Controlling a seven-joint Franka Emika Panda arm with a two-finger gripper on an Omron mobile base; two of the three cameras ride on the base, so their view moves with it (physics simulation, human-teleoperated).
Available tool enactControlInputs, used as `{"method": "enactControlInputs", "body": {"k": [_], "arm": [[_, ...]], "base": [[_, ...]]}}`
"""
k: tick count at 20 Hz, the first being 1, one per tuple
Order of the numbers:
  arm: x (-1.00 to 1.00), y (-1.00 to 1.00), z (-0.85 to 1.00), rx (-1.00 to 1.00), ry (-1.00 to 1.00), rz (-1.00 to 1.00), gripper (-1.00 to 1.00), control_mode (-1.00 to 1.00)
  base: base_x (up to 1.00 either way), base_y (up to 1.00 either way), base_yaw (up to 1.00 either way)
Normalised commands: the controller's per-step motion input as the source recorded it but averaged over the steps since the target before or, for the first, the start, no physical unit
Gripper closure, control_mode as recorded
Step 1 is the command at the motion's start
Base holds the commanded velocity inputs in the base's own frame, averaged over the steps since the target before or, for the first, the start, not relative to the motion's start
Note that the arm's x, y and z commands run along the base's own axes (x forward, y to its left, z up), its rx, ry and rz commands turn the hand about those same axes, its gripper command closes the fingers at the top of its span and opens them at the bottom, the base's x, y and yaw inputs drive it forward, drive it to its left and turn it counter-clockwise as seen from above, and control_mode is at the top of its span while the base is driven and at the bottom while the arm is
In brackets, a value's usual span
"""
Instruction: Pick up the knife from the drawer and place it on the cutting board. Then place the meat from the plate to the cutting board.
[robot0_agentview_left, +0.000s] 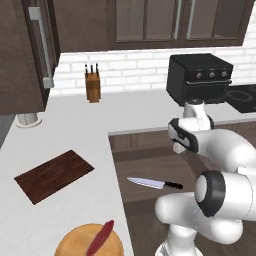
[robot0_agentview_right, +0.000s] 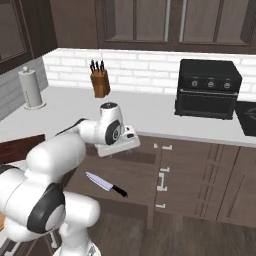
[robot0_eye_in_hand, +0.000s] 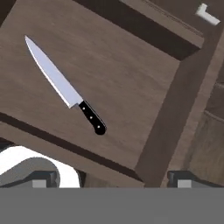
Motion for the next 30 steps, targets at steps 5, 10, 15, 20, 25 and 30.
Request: {"method": "enactControlInputs", "body": {"k": [5,10,15,20,25,30], "arm": [[0.18,0.37,-0.48,-0.02,0.22,0.41,-1.0,-1.0],[0.1,0.15,-0.92,-0.11,0.38,0.1,-1.0,-1.0],[0.06,0.11,-0.67,-0.06,0.26,0.0,-1.0,-1.0],[0.06,-0.13,-0.43,0.02,0.06,0.0,-1.0,-1.0],[0.01,-0.17,-0.49,0.01,0.04,0.0,-1.0,-1.0],[0.04,-0.01,-0.34,0.02,0.0,0.0,-1.0,-1.0]], "base": [[0.0,0.0,0.0],[0.0,0.0,0.0],[0.0,0.0,0.0],[0.0,0.0,0.0],[0.0,0.0,0.0],[0.0,0.0,0.0]]}}
